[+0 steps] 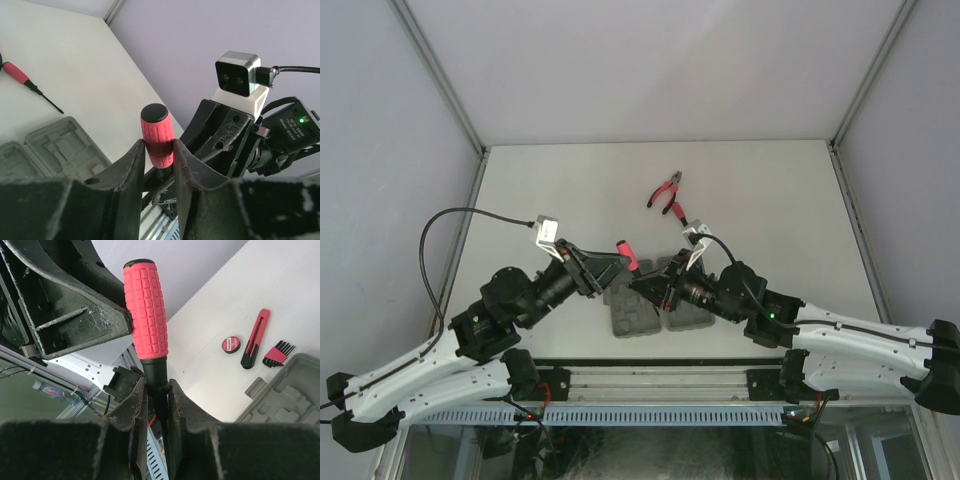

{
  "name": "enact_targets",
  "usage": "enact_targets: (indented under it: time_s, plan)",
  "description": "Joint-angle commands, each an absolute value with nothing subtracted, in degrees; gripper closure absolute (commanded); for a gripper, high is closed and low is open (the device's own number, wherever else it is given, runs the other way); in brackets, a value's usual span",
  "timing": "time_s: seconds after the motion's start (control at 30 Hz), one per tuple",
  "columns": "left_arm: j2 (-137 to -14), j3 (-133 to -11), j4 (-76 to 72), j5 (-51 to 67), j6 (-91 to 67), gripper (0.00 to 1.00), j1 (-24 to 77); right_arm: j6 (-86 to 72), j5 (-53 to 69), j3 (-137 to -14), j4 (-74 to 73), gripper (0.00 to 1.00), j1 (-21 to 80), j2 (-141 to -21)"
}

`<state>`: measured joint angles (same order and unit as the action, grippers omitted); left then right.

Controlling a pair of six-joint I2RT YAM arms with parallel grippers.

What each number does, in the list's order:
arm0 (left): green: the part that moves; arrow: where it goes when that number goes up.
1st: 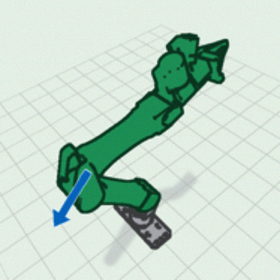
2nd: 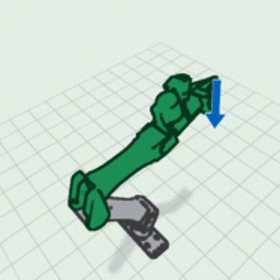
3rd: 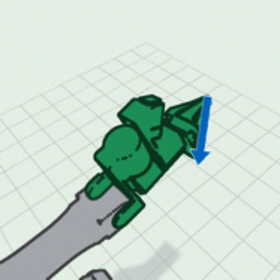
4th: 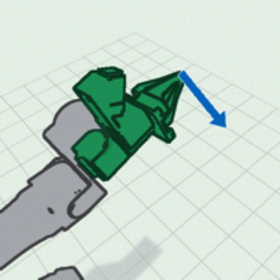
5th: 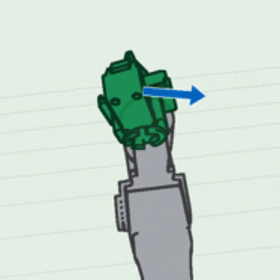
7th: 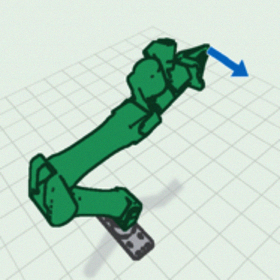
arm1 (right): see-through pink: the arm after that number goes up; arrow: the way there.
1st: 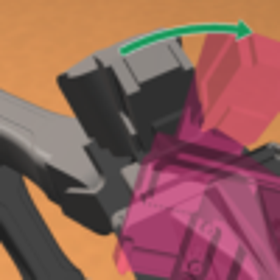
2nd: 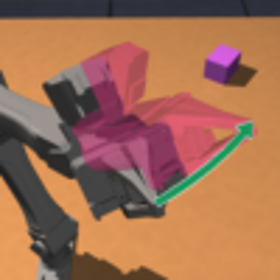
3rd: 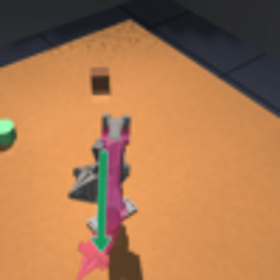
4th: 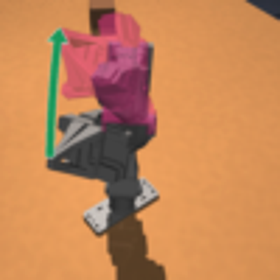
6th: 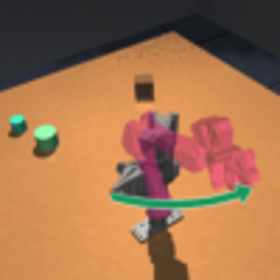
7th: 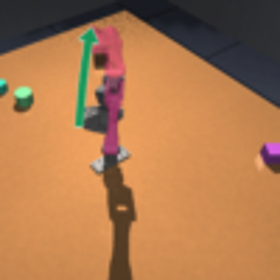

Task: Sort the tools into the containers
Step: Pick up the screwdriver from the center of the board.

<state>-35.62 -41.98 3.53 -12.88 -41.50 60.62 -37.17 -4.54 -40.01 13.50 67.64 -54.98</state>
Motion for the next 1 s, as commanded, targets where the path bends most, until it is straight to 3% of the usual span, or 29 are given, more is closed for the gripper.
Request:
enact_targets:
  time_s: [0.0, 0.07, 0.17, 0.43, 0.77, 0.97]
  plan:
    - [-35.41, -41.97, 3.66, -13.6, -40.81, 0.6, 60.77, -36.74, -5.61, -40.2, 15.81, 1.0, 68.29, -54.5]
    - [-35.17, -42.25, 4.2, -14.14, -40.67, 0.49, 60.78, -36.73, -5.99, -40.2, 15.45, 1.0, 68.29, -54.33]
    - [-34.62, -42.44, 4.53, -15.07, -40.41, 0.4, 60.78, -36.64, -5.52, -40.24, 15.04, 1.0, 68.29, -54.23]
    - [-33.83, -42.64, 4.52, -17.11, -40.42, 0.38, 60.75, -35.55, -2.23, -40.17, 14.85, 1.0, 69.18, -54.27]
    - [-33.29, -42.29, 4.39, -17.49, -40.47, 0.56, 60.73, -34.92, -1.9, -40.25, 13.9, 1.0, 69.96, -54.79]
    - [-32.96, -42.04, 4.72, -17.71, -40.48, 0.79, 60.69, -34.97, -2.59, -40.21, 13.38, 1.0, 69.96, -54.75]
